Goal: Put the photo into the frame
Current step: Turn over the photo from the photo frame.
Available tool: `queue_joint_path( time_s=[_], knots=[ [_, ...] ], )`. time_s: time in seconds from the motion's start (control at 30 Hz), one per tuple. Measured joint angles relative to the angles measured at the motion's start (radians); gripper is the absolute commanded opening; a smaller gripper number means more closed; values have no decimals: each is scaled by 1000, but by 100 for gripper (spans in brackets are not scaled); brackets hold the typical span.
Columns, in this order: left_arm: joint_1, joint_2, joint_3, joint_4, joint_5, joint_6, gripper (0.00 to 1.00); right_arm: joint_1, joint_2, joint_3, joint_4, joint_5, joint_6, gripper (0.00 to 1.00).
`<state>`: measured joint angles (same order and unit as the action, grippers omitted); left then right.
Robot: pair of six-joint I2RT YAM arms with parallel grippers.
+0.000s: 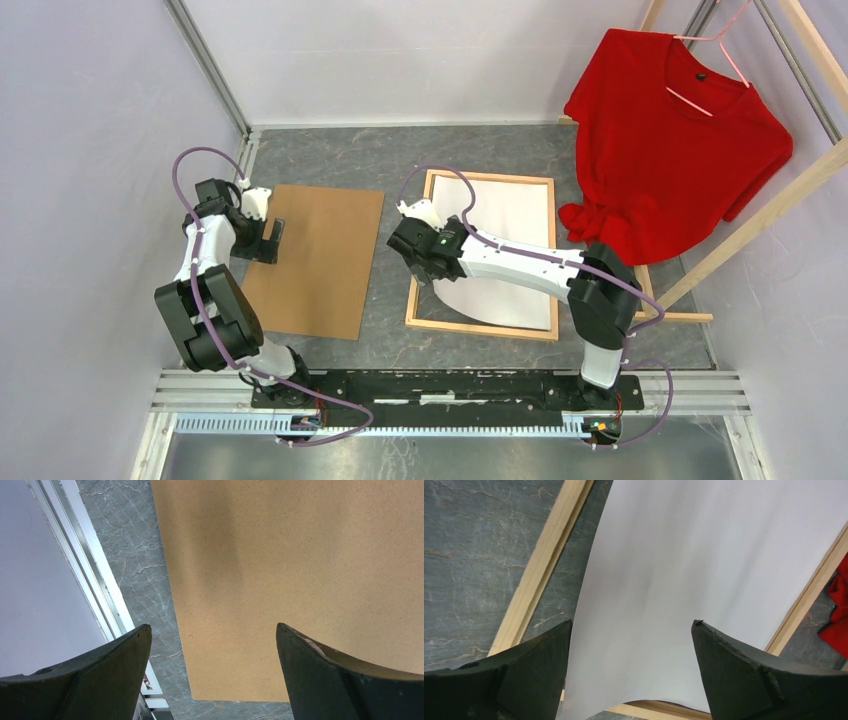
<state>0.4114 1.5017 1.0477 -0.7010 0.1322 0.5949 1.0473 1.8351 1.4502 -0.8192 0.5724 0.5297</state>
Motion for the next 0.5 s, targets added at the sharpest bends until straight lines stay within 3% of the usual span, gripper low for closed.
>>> queue_joint_path(
  time_s=[0.5],
  knots=[
    [-3,0,-8,0,-5,0,100,-26,-90,-87,176,-219,-69,98]
  ],
)
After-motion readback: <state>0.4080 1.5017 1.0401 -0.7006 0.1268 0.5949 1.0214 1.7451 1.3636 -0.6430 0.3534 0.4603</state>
